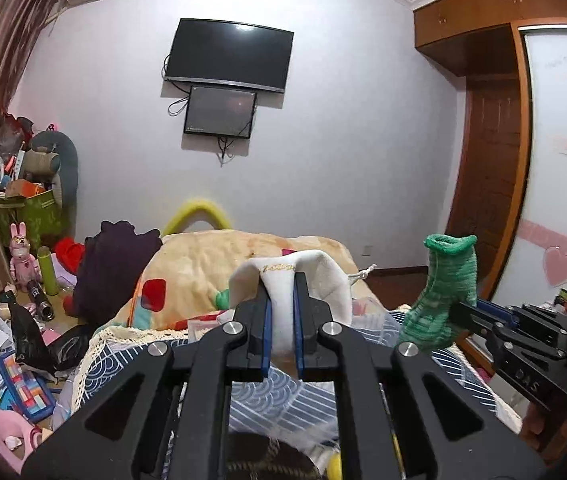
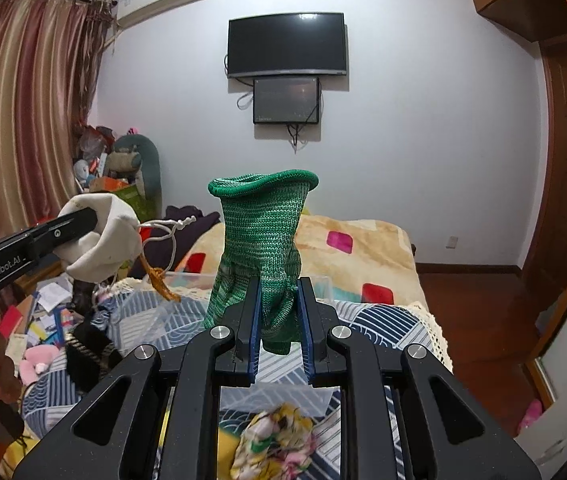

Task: Organize soft objects
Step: 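Drop the white pouch into the clear box with left tool while right drops the sock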

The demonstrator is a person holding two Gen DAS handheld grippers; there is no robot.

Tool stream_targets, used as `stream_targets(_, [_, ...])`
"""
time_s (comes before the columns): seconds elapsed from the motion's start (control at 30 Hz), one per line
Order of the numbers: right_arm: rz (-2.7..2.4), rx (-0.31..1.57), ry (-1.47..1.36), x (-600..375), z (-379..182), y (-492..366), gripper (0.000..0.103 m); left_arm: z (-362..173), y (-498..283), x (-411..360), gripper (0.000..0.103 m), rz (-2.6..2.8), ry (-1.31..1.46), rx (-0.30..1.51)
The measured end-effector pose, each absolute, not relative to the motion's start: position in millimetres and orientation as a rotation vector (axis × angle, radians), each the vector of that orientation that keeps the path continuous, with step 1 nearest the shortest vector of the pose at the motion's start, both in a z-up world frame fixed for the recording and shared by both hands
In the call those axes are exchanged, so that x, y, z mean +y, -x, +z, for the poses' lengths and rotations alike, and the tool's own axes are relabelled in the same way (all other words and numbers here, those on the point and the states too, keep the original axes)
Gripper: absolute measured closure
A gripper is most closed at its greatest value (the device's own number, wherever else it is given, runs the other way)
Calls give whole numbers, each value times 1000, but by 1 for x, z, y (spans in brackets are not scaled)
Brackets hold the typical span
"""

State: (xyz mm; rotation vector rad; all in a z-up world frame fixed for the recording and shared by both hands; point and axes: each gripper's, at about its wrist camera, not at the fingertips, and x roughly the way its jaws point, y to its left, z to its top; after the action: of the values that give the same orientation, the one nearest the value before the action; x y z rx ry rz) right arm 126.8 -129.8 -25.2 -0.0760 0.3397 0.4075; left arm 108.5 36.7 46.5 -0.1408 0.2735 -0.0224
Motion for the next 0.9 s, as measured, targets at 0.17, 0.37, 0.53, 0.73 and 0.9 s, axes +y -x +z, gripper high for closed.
stream_targets(0.17, [414,395,105,-122,-35,-142,88,31,-136,38,95,10,133,347])
stream_targets(0.37, [418,481,156,-117,-54,-156,88,6,-161,40,95,29,130,476])
stream_targets(0.53, [426,562,186,-113,-66,-166,88,-10,-170,38,95,28,109,564])
stream_targets(0.73, [437,625,216,-107,-70,-171,87,-21,-169,36,92,36,98,630])
stream_targets(0.9, [447,641,223,-106,-66,-171,77,-23,-167,35,81,21,112,648])
